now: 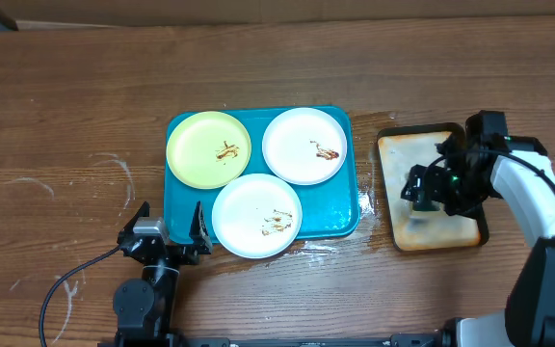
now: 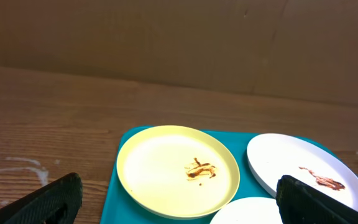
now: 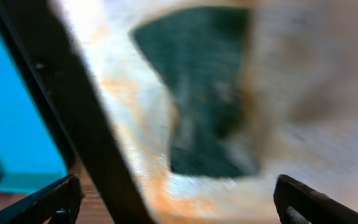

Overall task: Clean dirty plates on tray and stack at the side
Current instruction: 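Lower the right gripper and grasp the green sponge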

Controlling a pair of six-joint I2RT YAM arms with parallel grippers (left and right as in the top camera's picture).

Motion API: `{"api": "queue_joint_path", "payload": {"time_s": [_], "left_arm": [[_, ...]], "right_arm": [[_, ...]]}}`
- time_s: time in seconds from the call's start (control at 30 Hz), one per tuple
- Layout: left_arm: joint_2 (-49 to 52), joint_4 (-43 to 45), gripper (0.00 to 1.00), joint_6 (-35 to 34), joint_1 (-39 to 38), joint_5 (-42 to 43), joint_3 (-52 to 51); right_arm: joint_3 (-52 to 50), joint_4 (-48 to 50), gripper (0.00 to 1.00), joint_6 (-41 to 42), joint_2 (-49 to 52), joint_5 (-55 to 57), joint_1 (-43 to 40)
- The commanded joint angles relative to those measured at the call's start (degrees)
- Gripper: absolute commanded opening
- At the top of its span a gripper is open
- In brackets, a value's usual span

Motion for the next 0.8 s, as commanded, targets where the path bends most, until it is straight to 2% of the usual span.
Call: {"api": "queue_joint_path", "payload": {"time_s": [0.0, 0.17, 0.27, 0.33, 0.5, 0.6, 0.77], "left_arm": [[-0.55, -0.04, 1.0, 0.07, -0.15, -0.2, -0.2], [-0.55, -0.02, 1.0, 0.07, -0.15, -0.2, -0.2], [-0.55, -0.04, 1.0, 0.07, -0.15, -0.2, -0.2], [-0.55, -0.04, 1.0, 0.07, -0.15, -0.2, -0.2], [-0.55, -0.02, 1.0, 0.09, -0.15, -0.2, -0.2], [-0.55, -0.04, 1.0, 0.07, -0.15, -0.2, -0.2], [-0.55, -0.02, 0.99, 0.09, -0.15, -0.2, -0.2]], "right_arm": [[0.24, -0.94, 1.0, 4.39, -8.83, 4.92, 0.52], [-5.73, 2.86, 1.0, 3.41, -22.21, 2.75, 6.43], [-10.43, 4.85, 1.0, 9.68, -24.61, 4.46, 10.14], [-12.76, 4.02, 1.0, 16.24, -23.45, 6.38, 10.78], [-17.03, 3.8, 1.0, 23.06, -16.81, 12.22, 9.31], [-17.16, 6.32, 1.0, 23.58, -13.0, 13.66, 8.44], [-17.16, 14.23, 1.0, 17.99, -8.76, 13.18, 8.57]]}}
